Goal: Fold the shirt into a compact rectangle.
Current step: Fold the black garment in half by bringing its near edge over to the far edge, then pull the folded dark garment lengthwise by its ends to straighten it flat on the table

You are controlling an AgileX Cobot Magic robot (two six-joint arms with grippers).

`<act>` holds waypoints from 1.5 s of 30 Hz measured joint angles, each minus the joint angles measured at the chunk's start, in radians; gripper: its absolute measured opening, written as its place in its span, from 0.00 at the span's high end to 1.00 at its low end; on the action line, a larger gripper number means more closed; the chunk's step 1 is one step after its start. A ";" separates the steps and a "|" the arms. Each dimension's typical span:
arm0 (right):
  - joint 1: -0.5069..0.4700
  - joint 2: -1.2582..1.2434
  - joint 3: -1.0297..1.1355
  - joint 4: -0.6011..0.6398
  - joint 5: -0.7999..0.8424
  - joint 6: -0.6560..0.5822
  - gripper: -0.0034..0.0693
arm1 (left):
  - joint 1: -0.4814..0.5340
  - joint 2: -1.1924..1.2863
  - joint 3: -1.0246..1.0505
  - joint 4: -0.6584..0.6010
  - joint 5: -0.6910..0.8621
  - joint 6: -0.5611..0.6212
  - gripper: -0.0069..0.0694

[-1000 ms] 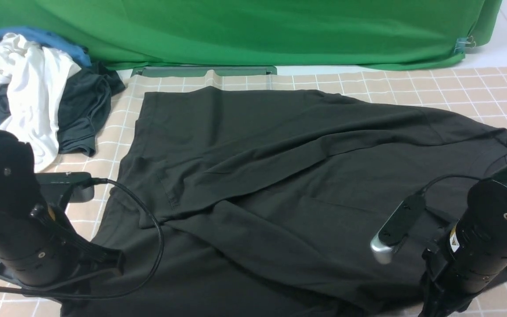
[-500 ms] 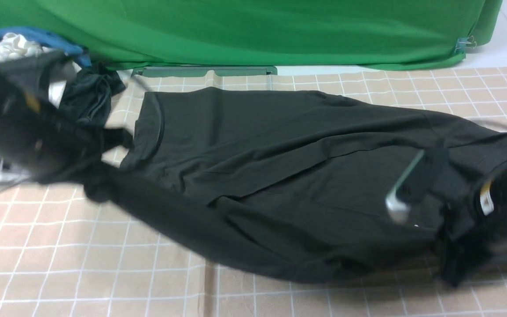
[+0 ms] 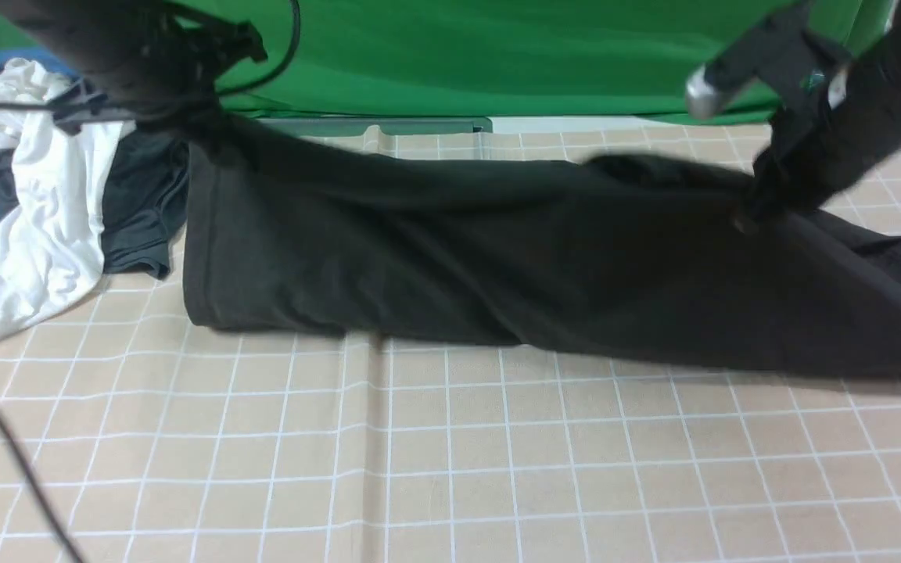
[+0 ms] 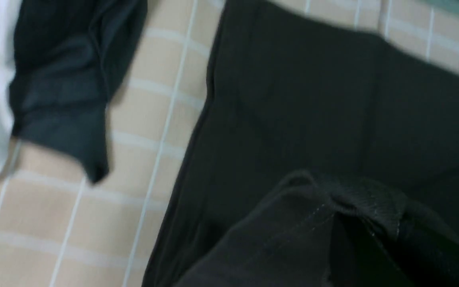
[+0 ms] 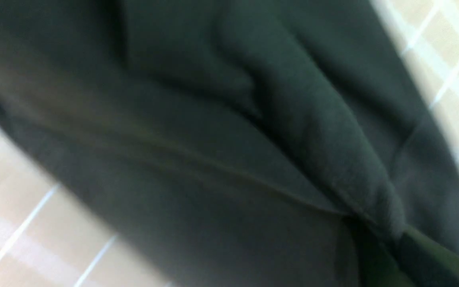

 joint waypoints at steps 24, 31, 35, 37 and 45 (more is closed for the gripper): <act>-0.057 0.498 -0.518 -0.023 -0.168 0.035 0.44 | 0.072 0.434 -0.422 -0.113 -0.107 0.091 0.45; -0.073 0.301 -0.519 -0.039 0.182 0.111 0.73 | 0.070 0.377 -0.447 -0.099 0.261 0.273 0.52; -0.129 0.212 -0.513 -0.013 0.361 0.111 0.90 | 0.060 0.324 -0.360 -0.071 0.299 0.308 0.75; -0.186 0.163 -0.460 0.036 0.383 0.110 0.90 | 0.042 0.275 -0.245 -0.033 0.302 0.315 0.85; -0.369 -0.016 -0.183 0.241 0.399 0.069 0.90 | 0.026 0.208 -0.050 0.009 0.225 0.390 0.81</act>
